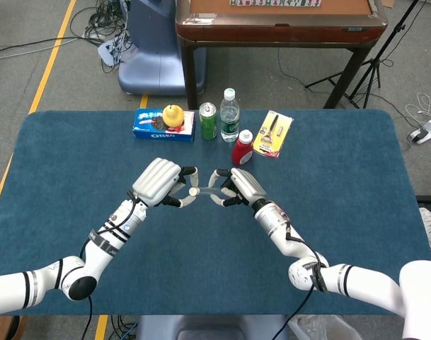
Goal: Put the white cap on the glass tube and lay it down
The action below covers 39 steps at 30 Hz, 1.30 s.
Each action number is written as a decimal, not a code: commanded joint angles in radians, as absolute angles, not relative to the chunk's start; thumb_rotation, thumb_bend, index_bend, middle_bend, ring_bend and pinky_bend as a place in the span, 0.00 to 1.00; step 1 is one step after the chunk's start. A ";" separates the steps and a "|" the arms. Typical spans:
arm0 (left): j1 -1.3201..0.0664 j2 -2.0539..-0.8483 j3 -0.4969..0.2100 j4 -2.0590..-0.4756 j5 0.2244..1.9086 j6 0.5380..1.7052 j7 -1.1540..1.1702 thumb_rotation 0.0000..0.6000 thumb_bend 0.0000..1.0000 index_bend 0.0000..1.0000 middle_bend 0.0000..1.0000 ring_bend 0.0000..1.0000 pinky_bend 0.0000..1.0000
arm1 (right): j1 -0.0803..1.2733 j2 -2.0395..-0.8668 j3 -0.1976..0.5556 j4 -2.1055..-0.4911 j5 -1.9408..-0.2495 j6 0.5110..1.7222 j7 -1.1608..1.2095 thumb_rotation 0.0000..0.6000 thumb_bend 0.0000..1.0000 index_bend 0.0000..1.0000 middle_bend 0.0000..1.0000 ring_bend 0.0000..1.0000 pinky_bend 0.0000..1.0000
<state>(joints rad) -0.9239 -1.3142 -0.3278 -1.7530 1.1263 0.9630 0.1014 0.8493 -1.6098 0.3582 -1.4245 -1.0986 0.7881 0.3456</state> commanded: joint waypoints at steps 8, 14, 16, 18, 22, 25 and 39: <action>-0.921 -1.293 -0.333 -1.751 1.129 0.927 0.018 1.00 0.25 0.58 1.00 1.00 1.00 | 0.845 -1.631 0.360 -1.403 -1.147 0.806 0.403 1.00 0.47 0.87 1.00 1.00 1.00; -0.919 -1.297 -0.335 -1.741 1.133 0.932 -0.005 1.00 0.25 0.58 1.00 1.00 1.00 | 0.840 -1.644 0.366 -1.398 -1.168 0.826 0.435 1.00 0.49 0.88 1.00 1.00 1.00; -0.919 -1.299 -0.336 -1.737 1.135 0.935 -0.008 1.00 0.25 0.58 1.00 1.00 1.00 | 0.840 -1.646 0.367 -1.398 -1.171 0.828 0.442 1.00 0.50 0.89 1.00 1.00 1.00; -0.920 -1.301 -0.336 -1.734 1.135 0.935 -0.011 1.00 0.25 0.58 1.00 1.00 1.00 | 0.840 -1.648 0.368 -1.397 -1.173 0.829 0.446 1.00 0.50 0.89 1.00 1.00 1.00; -0.922 -1.304 -0.334 -1.729 1.136 0.933 -0.011 1.00 0.25 0.58 1.00 1.00 1.00 | 0.841 -1.651 0.368 -1.396 -1.175 0.831 0.450 1.00 0.50 0.90 1.00 1.00 1.00; -0.923 -1.307 -0.333 -1.725 1.136 0.933 -0.012 1.00 0.25 0.58 1.00 1.00 1.00 | 0.842 -1.653 0.369 -1.394 -1.175 0.831 0.453 1.00 0.51 0.90 1.00 1.00 1.00; -0.920 -1.283 -0.324 -1.720 1.085 0.926 0.028 1.00 0.25 0.07 0.94 0.98 1.00 | 0.843 -1.586 0.352 -1.431 -1.129 0.797 0.348 1.00 0.52 0.91 1.00 1.00 1.00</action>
